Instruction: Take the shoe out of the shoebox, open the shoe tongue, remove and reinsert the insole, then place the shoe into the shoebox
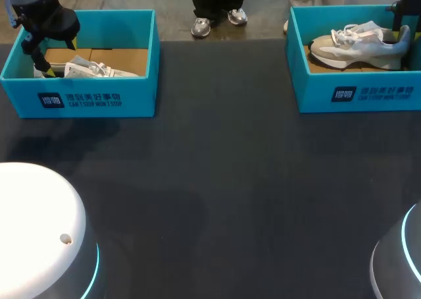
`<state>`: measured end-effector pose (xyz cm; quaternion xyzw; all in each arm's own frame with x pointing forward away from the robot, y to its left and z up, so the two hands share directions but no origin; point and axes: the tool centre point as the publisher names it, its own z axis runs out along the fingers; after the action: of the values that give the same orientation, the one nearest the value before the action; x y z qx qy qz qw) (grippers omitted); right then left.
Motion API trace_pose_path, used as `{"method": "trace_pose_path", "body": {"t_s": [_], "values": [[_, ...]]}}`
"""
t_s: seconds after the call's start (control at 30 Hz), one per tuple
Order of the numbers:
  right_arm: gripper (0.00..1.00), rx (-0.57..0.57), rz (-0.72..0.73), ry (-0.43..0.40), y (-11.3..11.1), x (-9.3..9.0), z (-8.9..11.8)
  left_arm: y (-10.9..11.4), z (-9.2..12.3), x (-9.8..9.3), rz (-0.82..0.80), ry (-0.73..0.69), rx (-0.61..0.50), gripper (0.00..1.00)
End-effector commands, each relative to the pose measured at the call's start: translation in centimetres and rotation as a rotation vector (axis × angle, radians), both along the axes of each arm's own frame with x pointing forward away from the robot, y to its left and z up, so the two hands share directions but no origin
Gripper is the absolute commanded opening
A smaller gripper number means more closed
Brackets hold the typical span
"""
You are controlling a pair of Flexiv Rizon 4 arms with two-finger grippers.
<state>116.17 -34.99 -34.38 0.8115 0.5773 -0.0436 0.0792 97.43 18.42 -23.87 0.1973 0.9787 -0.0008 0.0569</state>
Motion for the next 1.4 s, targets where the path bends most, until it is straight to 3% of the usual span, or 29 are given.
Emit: {"method": "trace_pose_path", "body": {"t_s": [0.03,0.47,0.7,0.73,0.77,0.87,1.03,1.2,1.4], "values": [[0.49,-0.007,0.003,0.031,-0.2,1.0,-0.9,0.0,0.0,-0.2,0.0,-0.004,0.001,1.0],[0.49,-0.028,0.011,0.076,-0.3,0.9,-2.8,0.0,0.0,-0.2,0.0,-0.004,0.001,1.0],[0.6,-0.019,0.005,0.089,-0.1,0.7,-3.4,0.0,0.0,-0.2,0.0,-0.004,0.001,1.0],[0.59,-0.018,0.004,0.09,-0.1,0.7,-3.5,0.0,0.0,-0.2,0.0,-0.004,0.001,1.0],[0.49,-0.016,0.001,0.092,-0.1,0.7,-3.6,0.0,0.0,-0.2,0.0,-0.004,0.001,1.0],[0.41,-0.014,-0.01,0.094,0.0,0.6,-3.6,0.0,0.0,-0.2,0.0,-0.004,0.001,1.0],[0.01,-0.029,-0.008,0.102,0.2,0.4,-3.6,0.0,0.0,-0.2,0.0,-0.004,0.001,1.0],[0.0,-0.034,-0.005,0.105,0.4,0.1,-3.2,0.0,0.0,-0.2,0.0,-0.004,0.001,1.0],[0.0,-0.035,0.01,0.093,0.4,-0.5,-1.2,0.0,0.0,-0.2,0.0,-0.004,0.001,1.0]]}}
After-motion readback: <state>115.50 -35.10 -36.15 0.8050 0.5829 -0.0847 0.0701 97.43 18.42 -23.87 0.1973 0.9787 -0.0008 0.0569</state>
